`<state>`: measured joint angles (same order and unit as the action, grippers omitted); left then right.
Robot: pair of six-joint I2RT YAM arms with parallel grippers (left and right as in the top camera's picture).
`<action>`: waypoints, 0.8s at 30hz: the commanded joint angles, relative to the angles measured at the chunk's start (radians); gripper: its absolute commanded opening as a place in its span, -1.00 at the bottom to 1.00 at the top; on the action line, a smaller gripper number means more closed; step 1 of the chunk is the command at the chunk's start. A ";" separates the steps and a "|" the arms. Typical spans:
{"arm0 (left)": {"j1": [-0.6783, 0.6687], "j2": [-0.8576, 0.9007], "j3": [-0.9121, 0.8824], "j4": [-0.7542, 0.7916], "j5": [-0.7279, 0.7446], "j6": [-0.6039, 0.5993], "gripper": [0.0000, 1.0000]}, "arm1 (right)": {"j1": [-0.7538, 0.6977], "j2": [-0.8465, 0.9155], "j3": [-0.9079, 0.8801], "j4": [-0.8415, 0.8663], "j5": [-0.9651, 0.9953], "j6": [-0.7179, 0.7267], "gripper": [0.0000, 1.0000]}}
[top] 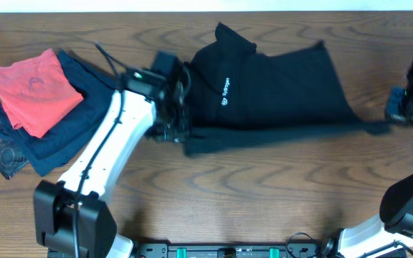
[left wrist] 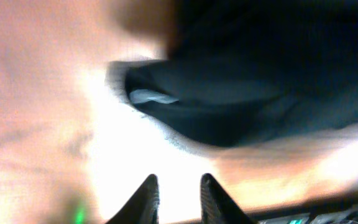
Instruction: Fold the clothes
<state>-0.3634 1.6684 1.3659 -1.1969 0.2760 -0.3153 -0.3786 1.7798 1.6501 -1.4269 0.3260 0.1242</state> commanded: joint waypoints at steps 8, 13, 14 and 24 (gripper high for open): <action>-0.025 -0.011 -0.060 -0.072 0.054 0.048 0.58 | -0.105 -0.006 -0.072 0.055 0.152 0.107 -0.98; -0.059 -0.011 -0.074 0.082 0.129 -0.026 0.60 | -0.101 -0.006 -0.072 0.058 0.107 0.085 -0.98; -0.071 -0.010 -0.086 0.120 0.132 -0.053 0.60 | -0.101 -0.006 -0.072 0.058 0.102 0.084 -0.98; -0.138 0.027 -0.257 0.630 0.047 -0.193 0.60 | -0.100 -0.006 -0.072 0.066 0.060 0.079 -0.98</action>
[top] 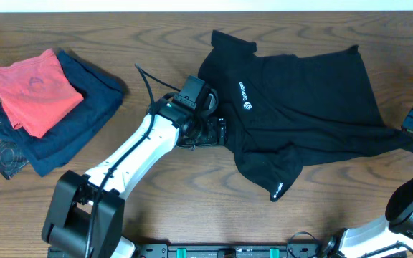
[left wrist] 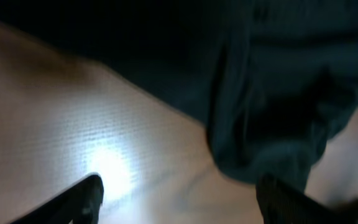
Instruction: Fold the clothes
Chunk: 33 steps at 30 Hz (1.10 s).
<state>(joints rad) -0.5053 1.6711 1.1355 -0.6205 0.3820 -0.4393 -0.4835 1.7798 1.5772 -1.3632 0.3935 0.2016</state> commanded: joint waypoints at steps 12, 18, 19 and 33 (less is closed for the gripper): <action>0.005 0.241 -0.037 0.332 -0.246 -0.080 0.60 | 0.006 -0.006 0.000 0.003 -0.024 -0.009 -0.98; 0.058 0.277 -0.034 0.335 -0.272 -0.090 -0.71 | 0.006 -0.006 0.000 0.003 -0.027 -0.009 -0.98; 0.080 0.269 -0.029 0.334 -0.283 -0.089 -0.78 | 0.006 -0.006 0.000 0.005 -0.031 -0.009 -0.98; 0.387 0.160 0.020 0.086 0.235 -0.067 0.63 | 0.008 -0.006 0.000 0.003 -0.152 -0.054 -0.97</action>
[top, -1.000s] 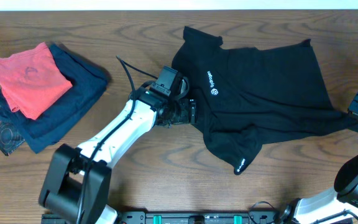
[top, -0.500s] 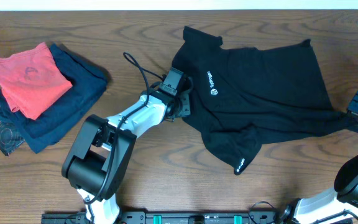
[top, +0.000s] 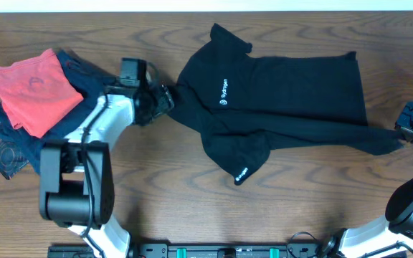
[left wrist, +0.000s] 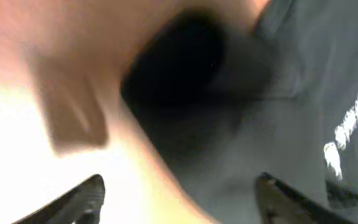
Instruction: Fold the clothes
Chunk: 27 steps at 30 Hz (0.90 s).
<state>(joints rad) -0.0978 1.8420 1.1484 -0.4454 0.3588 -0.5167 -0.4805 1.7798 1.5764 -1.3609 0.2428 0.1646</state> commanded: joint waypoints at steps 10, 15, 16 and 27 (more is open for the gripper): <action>-0.196 -0.011 -0.081 -0.174 0.277 0.049 0.67 | 0.010 -0.006 0.001 0.007 -0.012 -0.024 -0.98; -0.297 -0.005 -0.115 -0.033 0.160 -0.012 0.60 | 0.010 -0.006 0.001 0.007 -0.012 -0.035 -0.98; -0.319 0.000 -0.115 -0.037 0.134 -0.050 0.59 | 0.010 -0.006 0.001 0.006 -0.012 -0.043 -0.98; -0.423 0.019 -0.115 -0.004 0.080 -0.137 -0.88 | 0.010 -0.006 0.001 0.008 -0.015 -0.043 -0.98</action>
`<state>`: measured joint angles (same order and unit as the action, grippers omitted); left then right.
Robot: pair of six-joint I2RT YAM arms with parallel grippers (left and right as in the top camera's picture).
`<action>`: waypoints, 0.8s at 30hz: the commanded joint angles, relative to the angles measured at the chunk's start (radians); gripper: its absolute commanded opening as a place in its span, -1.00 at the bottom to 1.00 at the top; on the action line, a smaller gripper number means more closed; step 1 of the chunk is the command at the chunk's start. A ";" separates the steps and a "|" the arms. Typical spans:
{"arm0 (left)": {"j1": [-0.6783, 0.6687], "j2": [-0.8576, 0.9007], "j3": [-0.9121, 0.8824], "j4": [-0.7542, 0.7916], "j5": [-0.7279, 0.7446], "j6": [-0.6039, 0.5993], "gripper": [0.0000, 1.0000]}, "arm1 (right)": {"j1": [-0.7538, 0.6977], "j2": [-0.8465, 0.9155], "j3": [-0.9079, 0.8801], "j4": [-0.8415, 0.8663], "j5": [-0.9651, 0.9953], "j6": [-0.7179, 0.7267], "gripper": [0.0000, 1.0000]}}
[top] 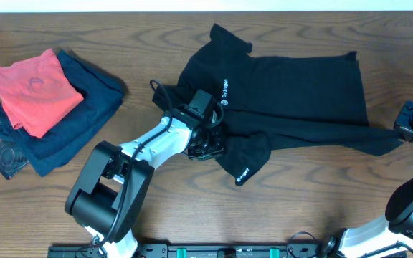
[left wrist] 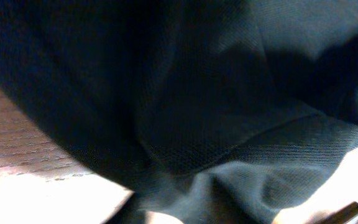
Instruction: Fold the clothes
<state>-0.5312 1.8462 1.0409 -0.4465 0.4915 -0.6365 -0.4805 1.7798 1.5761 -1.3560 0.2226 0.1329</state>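
A black shirt (top: 292, 86) with a small white logo lies spread across the middle and right of the table, one sleeve (top: 248, 159) folded out toward the front. My left gripper (top: 210, 143) is at the shirt's front left edge beside that sleeve. In the left wrist view black cloth (left wrist: 216, 93) fills the frame and bunches over the jaws, hiding the fingers, so it looks shut on the cloth. At the far right my right gripper (top: 409, 129) sits on the shirt's drawn-out hem corner, apparently shut on it.
A stack of folded clothes (top: 34, 100) lies at the left: a red piece on top, dark blue under it, a patterned one at the bottom. Brown wooden table (top: 192, 208) shows in front of the shirt. The arm bases stand at the near edge.
My left gripper was open at the shirt's left shoulder near the stack. It is now to the right and nearer the front, at the front edge by the sleeve, buried in cloth. The right gripper has stayed.
First my left gripper was shut at the bunched shirt's left end, the right holding the far corner. Then it stood open beside a more spread shirt, then open at the left shoulder with the shirt flatter. Now it is closed in cloth by the sleeve.
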 commanded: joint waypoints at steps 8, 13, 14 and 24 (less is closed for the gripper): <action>0.137 -0.091 0.032 -0.144 -0.067 0.177 -0.88 | 0.010 -0.007 0.001 0.004 0.005 0.013 -0.98; 0.251 -0.306 0.102 -0.266 -0.066 0.272 -0.88 | 0.010 -0.016 0.038 0.010 -0.072 0.021 -0.98; 0.267 -0.343 0.112 -0.277 -0.066 0.280 -0.88 | 0.009 -0.023 0.048 0.010 -0.091 0.014 -0.98; 0.421 -0.795 0.190 -0.194 -0.066 0.285 -0.88 | -0.043 -0.223 0.209 0.014 -0.278 -0.060 -0.98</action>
<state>-0.1390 1.1240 1.1851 -0.6674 0.4377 -0.3767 -0.4950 1.6474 1.7233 -1.3437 -0.0147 0.1089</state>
